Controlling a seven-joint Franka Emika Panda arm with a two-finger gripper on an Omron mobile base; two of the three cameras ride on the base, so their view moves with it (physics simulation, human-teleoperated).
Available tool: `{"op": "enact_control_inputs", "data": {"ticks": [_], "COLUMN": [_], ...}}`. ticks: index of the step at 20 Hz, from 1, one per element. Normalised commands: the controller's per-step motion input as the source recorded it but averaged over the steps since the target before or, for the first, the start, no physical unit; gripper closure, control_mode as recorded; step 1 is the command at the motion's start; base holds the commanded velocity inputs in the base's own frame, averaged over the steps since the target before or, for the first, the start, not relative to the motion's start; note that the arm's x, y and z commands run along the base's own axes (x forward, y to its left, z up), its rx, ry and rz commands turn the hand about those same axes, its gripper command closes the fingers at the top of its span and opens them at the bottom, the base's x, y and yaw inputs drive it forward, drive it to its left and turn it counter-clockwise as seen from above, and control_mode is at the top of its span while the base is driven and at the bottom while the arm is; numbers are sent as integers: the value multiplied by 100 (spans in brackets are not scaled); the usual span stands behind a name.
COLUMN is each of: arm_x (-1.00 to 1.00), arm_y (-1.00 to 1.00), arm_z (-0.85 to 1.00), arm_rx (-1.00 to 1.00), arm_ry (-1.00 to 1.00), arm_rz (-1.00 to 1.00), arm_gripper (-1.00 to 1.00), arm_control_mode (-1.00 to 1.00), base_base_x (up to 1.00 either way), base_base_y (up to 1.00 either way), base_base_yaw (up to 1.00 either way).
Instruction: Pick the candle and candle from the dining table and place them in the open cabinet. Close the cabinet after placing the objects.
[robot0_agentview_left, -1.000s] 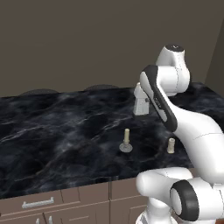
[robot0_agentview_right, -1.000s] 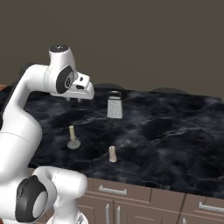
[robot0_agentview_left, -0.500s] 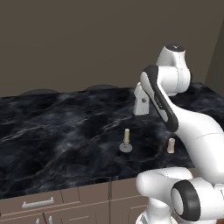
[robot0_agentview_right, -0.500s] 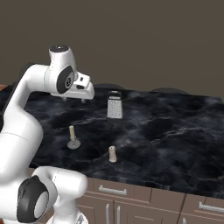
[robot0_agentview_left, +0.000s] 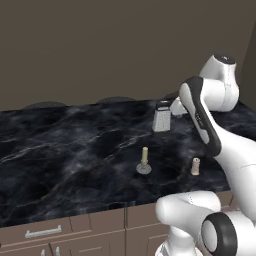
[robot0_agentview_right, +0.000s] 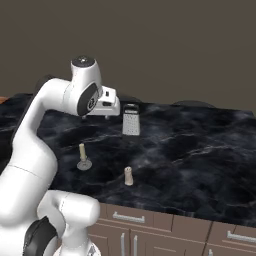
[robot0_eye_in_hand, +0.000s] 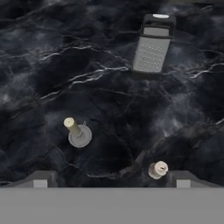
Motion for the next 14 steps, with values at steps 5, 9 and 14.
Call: {"op": "enact_control_inputs", "data": {"ticks": [5, 9, 14], "arm_x": [-9, -11, -8], "arm_y": [-50, -45, -45], "arm_z": [-20, -15, -16], "arm_rx": [2, 9, 12], "arm_ry": [-15, -16, -15], "arm_rz": [18, 20, 21], "arm_gripper": [-100, -100, -100], "arm_control_mode": [-100, -100, -100], "base_base_x": [0, 0, 0], "base_base_y": [0, 0, 0], "base_base_yaw": [0, 0, 0]}}
